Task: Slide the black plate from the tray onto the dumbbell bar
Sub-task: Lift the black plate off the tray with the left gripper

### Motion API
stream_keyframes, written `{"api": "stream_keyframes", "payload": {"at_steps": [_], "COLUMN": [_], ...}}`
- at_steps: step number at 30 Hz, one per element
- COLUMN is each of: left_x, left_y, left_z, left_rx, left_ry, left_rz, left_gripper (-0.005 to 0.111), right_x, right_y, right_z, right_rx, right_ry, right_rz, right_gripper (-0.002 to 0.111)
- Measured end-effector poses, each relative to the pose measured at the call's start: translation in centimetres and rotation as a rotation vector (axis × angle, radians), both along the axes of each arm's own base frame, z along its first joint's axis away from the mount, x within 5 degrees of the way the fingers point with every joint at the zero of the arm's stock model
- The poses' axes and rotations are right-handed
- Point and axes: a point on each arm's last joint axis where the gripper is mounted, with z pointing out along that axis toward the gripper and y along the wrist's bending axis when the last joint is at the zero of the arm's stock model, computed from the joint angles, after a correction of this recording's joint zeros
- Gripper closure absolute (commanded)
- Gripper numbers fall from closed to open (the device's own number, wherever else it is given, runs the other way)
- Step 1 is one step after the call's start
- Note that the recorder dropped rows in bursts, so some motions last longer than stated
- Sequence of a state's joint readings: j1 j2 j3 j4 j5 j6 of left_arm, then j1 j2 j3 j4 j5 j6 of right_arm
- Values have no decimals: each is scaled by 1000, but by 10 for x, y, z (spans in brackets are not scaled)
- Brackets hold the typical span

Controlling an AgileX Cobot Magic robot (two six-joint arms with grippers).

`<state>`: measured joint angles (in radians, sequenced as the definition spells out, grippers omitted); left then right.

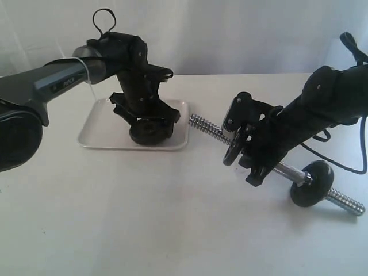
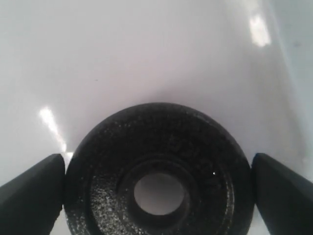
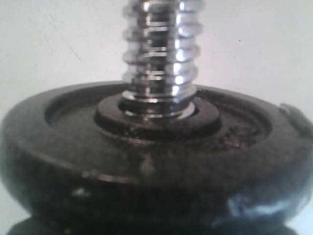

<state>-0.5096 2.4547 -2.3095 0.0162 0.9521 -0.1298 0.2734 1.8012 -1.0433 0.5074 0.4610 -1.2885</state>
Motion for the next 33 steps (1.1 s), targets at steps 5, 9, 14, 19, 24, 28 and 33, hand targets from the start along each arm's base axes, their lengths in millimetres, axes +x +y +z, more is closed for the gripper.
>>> {"api": "stream_keyframes", "payload": {"at_steps": [5, 9, 14, 19, 24, 28, 33], "left_x": [-1, 4, 8, 10, 14, 16, 24], "left_y": [3, 12, 22, 30, 45, 59, 74], "left_z": [21, 30, 34, 41, 48, 60, 77], "left_rx": [-106, -203, -339, -480, -610, -775, -972], "left_ry": [8, 35, 97, 155, 202, 252, 199], "left_rz": [16, 35, 29, 0, -34, -91, -129], "left_gripper": [107, 107, 107, 107, 107, 107, 107], "right_x": [1, 1, 4, 9, 9, 9, 13], "right_y": [0, 0, 0, 0, 0, 0, -1], "right_z": [0, 0, -5, -11, -11, -11, -10], "right_rx": [0, -3, -15, -29, -31, -31, -35], "right_ry": [-6, -9, -24, -53, -53, -57, -94], "right_rz": [-2, 9, 16, 14, 15, 14, -2], "right_gripper": [108, 108, 108, 108, 108, 108, 108]}}
